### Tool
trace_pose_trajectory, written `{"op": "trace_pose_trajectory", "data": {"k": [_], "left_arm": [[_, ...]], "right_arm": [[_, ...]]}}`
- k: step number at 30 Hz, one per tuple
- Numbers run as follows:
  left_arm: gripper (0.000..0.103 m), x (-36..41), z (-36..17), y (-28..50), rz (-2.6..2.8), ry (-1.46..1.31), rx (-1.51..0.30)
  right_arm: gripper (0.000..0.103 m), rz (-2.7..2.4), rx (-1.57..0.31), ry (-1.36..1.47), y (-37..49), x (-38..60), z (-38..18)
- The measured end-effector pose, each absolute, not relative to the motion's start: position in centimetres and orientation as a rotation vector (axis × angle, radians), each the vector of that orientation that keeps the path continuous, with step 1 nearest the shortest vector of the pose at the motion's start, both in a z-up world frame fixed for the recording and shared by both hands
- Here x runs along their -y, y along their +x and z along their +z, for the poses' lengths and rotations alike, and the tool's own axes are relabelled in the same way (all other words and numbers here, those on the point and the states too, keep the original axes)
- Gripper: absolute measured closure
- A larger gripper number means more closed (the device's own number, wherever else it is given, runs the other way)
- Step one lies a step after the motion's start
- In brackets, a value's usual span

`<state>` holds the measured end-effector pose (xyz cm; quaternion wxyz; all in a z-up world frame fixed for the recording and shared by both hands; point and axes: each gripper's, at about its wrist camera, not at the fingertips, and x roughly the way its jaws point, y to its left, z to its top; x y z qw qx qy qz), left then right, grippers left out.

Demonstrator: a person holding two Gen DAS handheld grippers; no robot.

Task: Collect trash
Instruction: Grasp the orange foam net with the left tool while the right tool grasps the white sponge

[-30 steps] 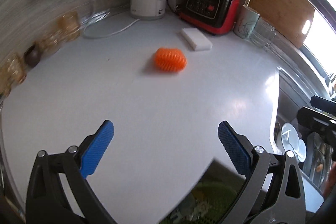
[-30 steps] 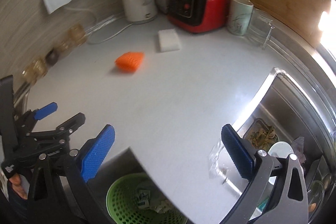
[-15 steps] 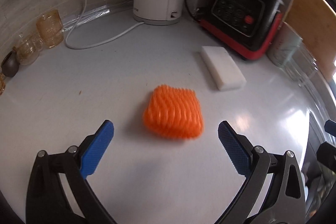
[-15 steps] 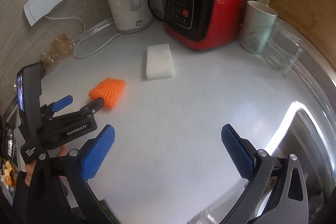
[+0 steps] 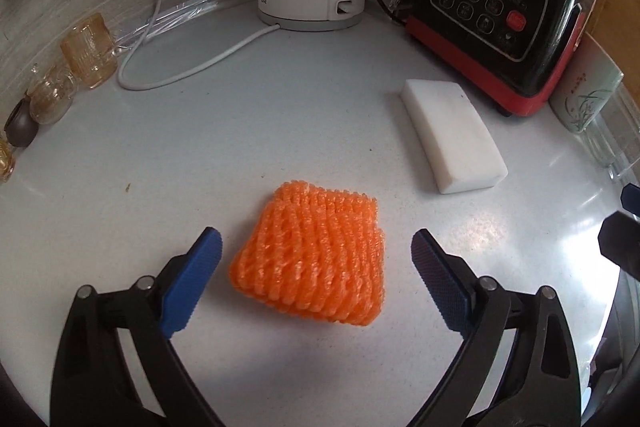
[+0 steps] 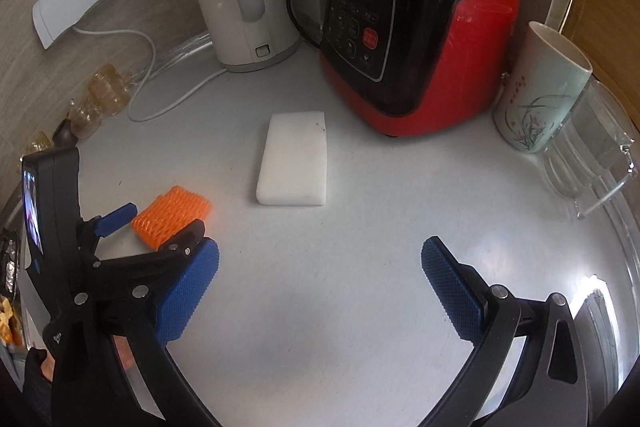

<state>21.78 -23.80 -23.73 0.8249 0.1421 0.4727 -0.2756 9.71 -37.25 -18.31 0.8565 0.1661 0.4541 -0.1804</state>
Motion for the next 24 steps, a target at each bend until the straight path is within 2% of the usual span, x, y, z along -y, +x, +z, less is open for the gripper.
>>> {"op": "trace_pose_trajectory", "data": {"k": [8, 10, 13, 16, 24], "left_arm": [[0.04, 23.9, -24.4, 22.3, -0.554, 0.319, -1.035], [0.053, 23.9, -24.3, 22.4, -0.553, 0.321, -1.033], [0.064, 23.9, -23.8, 22.3, -0.553, 0.332, -1.016], [0.068, 23.4, -23.2, 21.8, -0.54, 0.341, -1.005], [0.069, 17.6, -20.0, 19.4, -0.488, 0.236, -1.03]], "right_arm": [[0.002, -0.365, -0.958, 0.369, 9.9, 38.0, -19.1], [0.002, -0.363, -0.964, 0.375, 9.9, 38.1, -19.4], [0.002, -0.365, -0.975, 0.385, 10.0, 38.3, -20.0], [0.002, -0.363, -0.984, 0.396, 10.6, 38.5, -20.5], [0.002, -0.356, -1.027, 0.326, 16.8, 38.6, -22.7]]}}
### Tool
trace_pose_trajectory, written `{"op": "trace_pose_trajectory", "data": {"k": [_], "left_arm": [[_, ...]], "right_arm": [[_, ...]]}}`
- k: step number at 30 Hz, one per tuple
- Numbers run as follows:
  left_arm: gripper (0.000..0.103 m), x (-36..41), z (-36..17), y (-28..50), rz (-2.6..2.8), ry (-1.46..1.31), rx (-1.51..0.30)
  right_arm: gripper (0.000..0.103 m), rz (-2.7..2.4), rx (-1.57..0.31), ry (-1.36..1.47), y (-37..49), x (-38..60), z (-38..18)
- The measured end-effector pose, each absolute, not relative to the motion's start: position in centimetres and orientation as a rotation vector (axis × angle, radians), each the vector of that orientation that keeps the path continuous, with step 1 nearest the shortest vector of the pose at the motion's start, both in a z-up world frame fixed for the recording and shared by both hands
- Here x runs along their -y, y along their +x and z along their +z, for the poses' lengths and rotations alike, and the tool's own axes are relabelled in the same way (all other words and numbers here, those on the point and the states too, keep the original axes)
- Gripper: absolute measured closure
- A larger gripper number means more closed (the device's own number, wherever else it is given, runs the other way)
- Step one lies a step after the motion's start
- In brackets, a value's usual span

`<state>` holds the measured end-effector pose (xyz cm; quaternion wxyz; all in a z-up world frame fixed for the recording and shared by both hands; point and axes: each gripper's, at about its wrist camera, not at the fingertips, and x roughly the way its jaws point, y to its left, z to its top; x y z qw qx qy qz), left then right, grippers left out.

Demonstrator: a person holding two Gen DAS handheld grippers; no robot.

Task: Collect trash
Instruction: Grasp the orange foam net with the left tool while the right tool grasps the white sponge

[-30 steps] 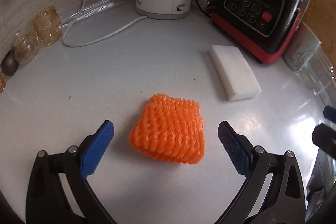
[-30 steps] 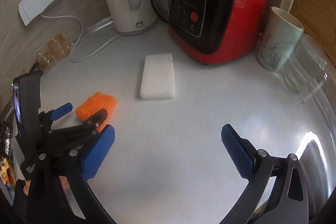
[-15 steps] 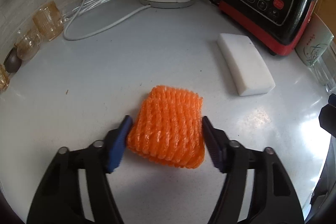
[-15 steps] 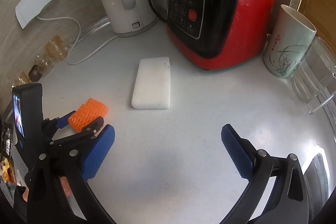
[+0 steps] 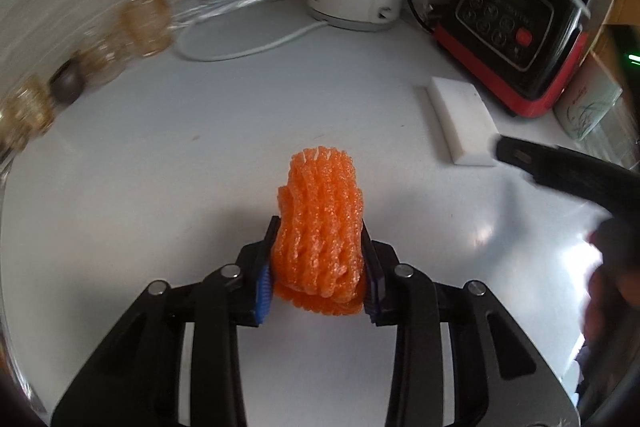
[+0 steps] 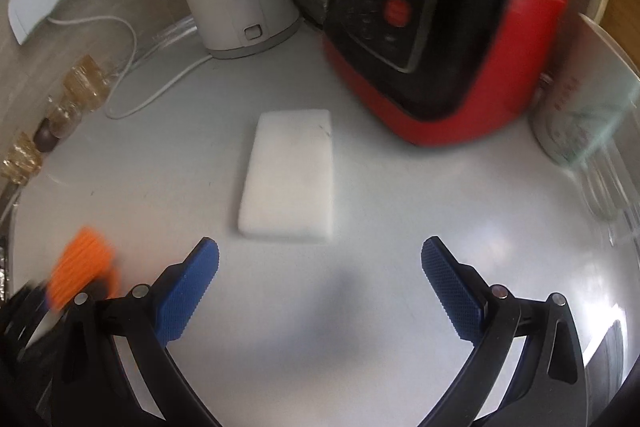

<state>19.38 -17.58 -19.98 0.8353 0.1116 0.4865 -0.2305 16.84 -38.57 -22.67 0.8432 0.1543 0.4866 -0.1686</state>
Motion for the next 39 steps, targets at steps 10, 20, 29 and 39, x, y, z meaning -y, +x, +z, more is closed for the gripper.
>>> {"op": "trace_pose_trajectory", "data": {"k": [10, 20, 29, 39], "left_arm": [[0.069, 9.8, -17.6, 15.7, -0.387, 0.124, -1.085], [0.069, 6.3, -17.8, 14.5, -0.362, 0.104, -1.104], [0.069, 3.5, -17.5, 13.0, -0.339, 0.035, -1.101], [0.069, -0.2, -14.7, 7.9, -0.364, 0.042, -1.052]], "right_arm": [[0.002, -0.329, -1.1, 0.305, 22.1, 38.0, -25.2], [0.029, -0.36, -1.099, 0.243, 23.0, 37.7, -25.6], [0.042, -0.322, -1.079, 0.206, 22.7, 36.1, -24.9], [0.042, -0.205, -1.011, 0.148, 13.1, 27.3, -18.7]]}}
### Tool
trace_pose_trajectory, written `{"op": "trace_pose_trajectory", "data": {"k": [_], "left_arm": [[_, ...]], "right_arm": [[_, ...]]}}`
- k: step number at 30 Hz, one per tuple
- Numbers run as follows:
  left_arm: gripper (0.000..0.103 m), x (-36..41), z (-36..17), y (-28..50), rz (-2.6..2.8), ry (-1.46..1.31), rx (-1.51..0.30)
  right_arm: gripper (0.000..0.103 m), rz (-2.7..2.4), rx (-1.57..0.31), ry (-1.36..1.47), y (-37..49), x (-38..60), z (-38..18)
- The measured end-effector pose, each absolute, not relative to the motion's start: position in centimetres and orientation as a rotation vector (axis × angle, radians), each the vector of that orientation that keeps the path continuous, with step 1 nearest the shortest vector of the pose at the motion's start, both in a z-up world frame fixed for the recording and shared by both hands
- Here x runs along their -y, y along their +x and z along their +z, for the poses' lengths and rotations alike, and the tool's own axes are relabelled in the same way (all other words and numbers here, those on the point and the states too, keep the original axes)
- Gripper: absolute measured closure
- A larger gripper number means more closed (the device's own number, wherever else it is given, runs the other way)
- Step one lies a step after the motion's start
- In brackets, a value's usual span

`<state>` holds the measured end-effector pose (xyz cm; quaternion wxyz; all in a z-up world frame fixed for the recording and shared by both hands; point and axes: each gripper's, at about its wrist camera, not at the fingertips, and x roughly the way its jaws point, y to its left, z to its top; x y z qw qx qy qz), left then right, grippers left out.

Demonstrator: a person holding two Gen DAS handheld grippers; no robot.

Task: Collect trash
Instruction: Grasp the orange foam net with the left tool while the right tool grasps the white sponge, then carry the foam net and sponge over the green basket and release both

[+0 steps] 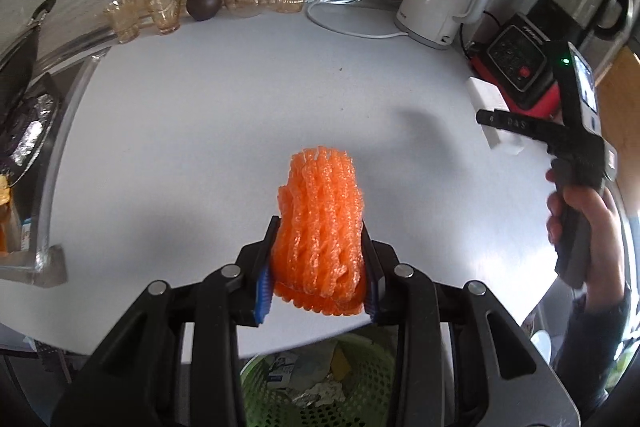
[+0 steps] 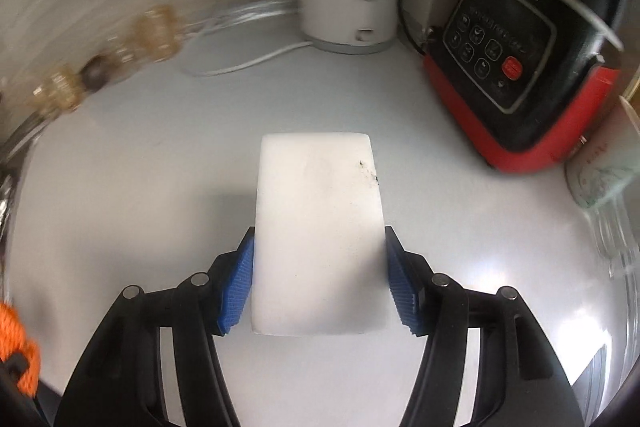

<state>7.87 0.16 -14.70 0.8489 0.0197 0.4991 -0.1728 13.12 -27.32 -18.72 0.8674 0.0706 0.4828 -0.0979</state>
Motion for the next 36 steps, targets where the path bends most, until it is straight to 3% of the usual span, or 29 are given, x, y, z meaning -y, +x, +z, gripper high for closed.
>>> {"op": "trace_pose_trajectory", "data": {"k": [19, 29, 36], "left_arm": [[0.069, -11.1, -13.8, -8.6, -0.437, 0.091, -1.015], [0.068, -12.2, -14.5, -12.2, -0.441, 0.058, -1.051], [0.068, -12.0, -15.6, -12.1, -0.362, 0.016, -1.078]], "right_arm": [[0.042, -0.15, -1.034, 0.169, -9.9, 10.4, -16.2], [0.041, -0.058, -1.077, 0.112, -14.4, 7.1, -17.0], [0.041, 0.089, -1.189, 0.046, -12.6, 5.3, -22.7]]}}
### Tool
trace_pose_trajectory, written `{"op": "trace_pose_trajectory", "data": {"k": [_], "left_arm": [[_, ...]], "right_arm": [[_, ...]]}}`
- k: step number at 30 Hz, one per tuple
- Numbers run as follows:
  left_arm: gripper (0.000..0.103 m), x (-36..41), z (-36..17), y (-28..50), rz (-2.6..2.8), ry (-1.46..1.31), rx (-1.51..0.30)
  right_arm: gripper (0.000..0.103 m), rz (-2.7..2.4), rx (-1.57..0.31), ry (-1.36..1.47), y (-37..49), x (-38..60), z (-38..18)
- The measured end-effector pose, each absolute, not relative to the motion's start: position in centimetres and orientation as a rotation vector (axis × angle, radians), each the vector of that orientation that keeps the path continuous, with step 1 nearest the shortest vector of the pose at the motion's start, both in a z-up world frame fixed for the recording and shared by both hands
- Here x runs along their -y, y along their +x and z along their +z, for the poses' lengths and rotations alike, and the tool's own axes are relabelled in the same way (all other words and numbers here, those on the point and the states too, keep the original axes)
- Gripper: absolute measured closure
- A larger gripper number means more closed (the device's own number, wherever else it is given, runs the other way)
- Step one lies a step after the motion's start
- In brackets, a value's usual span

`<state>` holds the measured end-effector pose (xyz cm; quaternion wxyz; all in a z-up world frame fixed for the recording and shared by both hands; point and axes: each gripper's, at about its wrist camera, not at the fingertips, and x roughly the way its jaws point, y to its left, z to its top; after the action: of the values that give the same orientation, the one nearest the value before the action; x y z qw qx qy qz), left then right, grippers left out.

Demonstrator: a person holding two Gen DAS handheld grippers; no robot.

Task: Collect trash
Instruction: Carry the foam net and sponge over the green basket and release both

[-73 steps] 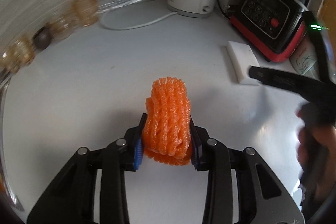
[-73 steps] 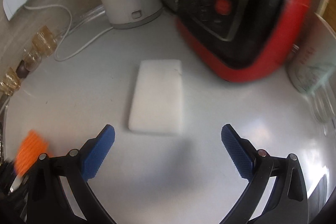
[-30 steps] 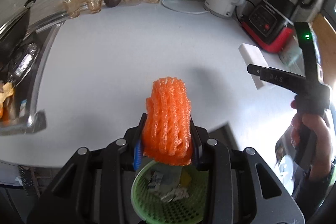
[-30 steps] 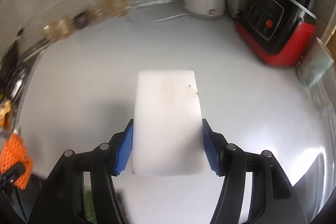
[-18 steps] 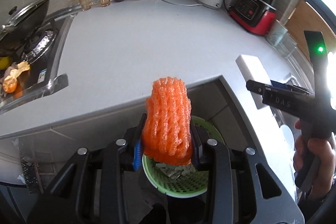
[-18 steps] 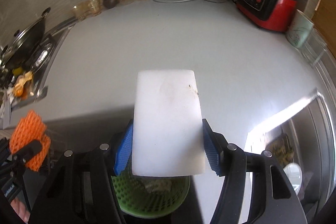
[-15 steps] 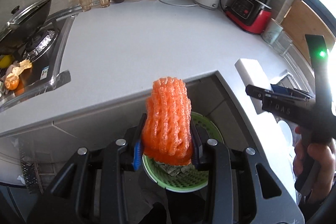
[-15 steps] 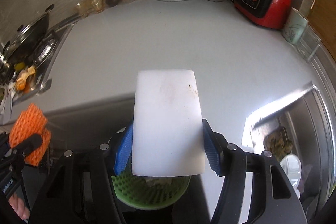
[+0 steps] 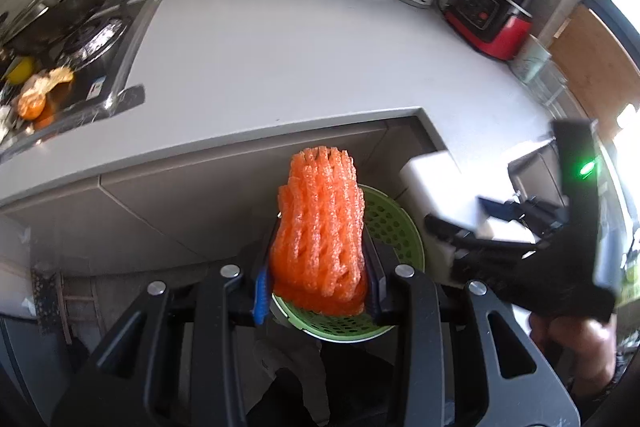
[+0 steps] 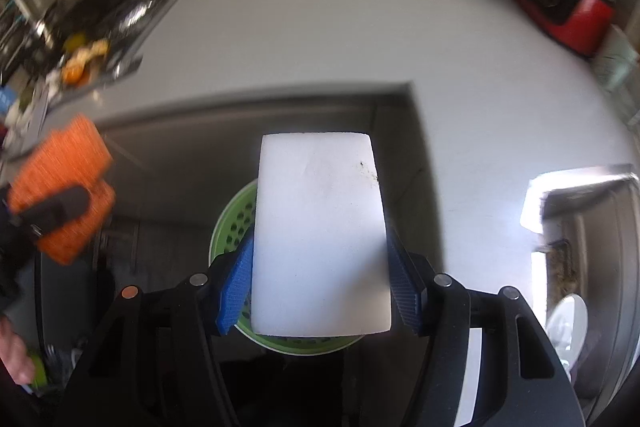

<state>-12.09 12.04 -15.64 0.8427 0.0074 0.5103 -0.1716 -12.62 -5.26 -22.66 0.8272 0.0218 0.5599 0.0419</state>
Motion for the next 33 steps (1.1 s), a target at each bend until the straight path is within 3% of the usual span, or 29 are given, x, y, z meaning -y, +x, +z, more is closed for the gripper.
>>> {"op": "trace_pose_trajectory", "data": {"k": [3, 5, 7, 13, 21, 33], "left_arm": [[0.068, -12.0, -16.2, -11.8, -0.315, 0.007, -1.086], [0.068, -11.9, -16.9, -11.6, -0.272, -0.001, -1.101], [0.068, -11.9, -17.6, -11.4, -0.24, -0.017, -1.12], [0.068, -11.7, -19.5, -11.1, -0.197, -0.043, -1.154], [0.068, -9.9, -24.8, -10.2, -0.207, -0.058, -1.25], [0.065, -5.1, -31.5, -9.8, -0.296, 0.024, -1.393]], "right_arm": [[0.038, 0.143, -1.225, -0.021, -12.0, 4.4, -24.9], [0.025, 0.17, -1.248, -0.062, -11.7, 3.9, -26.1], [0.02, 0.21, -1.266, -0.089, -11.5, 3.5, -26.9], [0.008, 0.268, -1.213, -0.159, -11.2, 3.7, -25.1], [0.007, 0.259, -1.179, -0.12, -10.4, 8.2, -22.3], [0.007, 0.311, -1.184, -0.044, -9.8, 10.5, -22.8]]}}
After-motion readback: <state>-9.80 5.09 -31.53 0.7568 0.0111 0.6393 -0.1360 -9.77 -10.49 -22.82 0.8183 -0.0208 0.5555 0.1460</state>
